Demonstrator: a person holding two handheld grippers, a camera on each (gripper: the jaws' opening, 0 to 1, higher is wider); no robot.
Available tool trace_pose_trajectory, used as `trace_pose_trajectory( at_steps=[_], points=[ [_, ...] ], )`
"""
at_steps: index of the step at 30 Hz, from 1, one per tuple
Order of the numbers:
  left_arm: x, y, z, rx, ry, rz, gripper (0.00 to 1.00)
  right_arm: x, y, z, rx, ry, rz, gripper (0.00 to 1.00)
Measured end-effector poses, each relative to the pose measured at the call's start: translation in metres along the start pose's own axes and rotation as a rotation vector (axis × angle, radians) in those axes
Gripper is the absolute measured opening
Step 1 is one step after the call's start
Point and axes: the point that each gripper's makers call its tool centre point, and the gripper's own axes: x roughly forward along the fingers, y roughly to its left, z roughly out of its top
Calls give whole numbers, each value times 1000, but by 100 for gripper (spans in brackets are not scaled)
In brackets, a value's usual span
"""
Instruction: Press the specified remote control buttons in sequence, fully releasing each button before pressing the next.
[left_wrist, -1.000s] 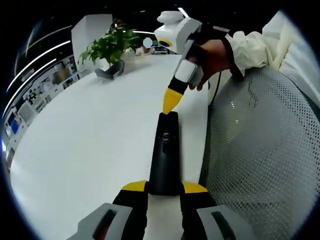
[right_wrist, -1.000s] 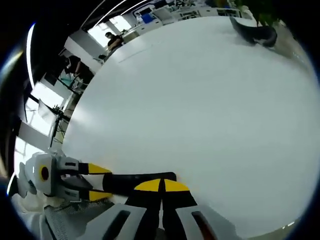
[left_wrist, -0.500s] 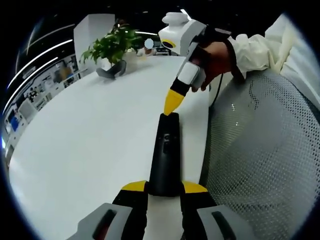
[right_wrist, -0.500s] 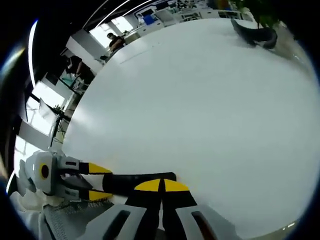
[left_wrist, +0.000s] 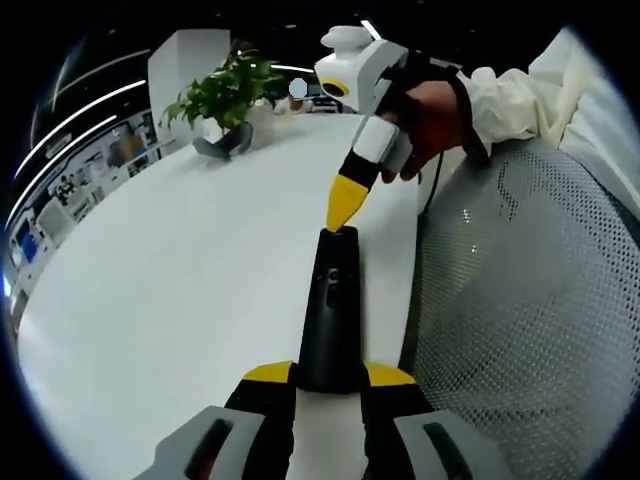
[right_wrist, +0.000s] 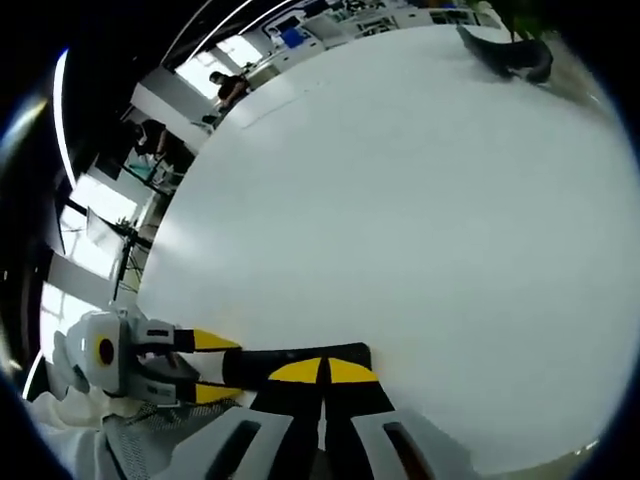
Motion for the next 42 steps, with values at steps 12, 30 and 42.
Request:
trace_pose_trajectory(
  at_steps=[12, 30, 42],
  points=[
    [0, 0, 0, -2, 1, 3, 24, 3, -2, -7, -45, 33, -45, 0],
    [0, 0, 0, 4, 3, 6, 24, 3, -4, -6, -40, 35, -47, 0],
    [0, -1, 0, 10, 2, 6, 24, 1, 8, -2, -106, 16, -28, 0]
  ],
)
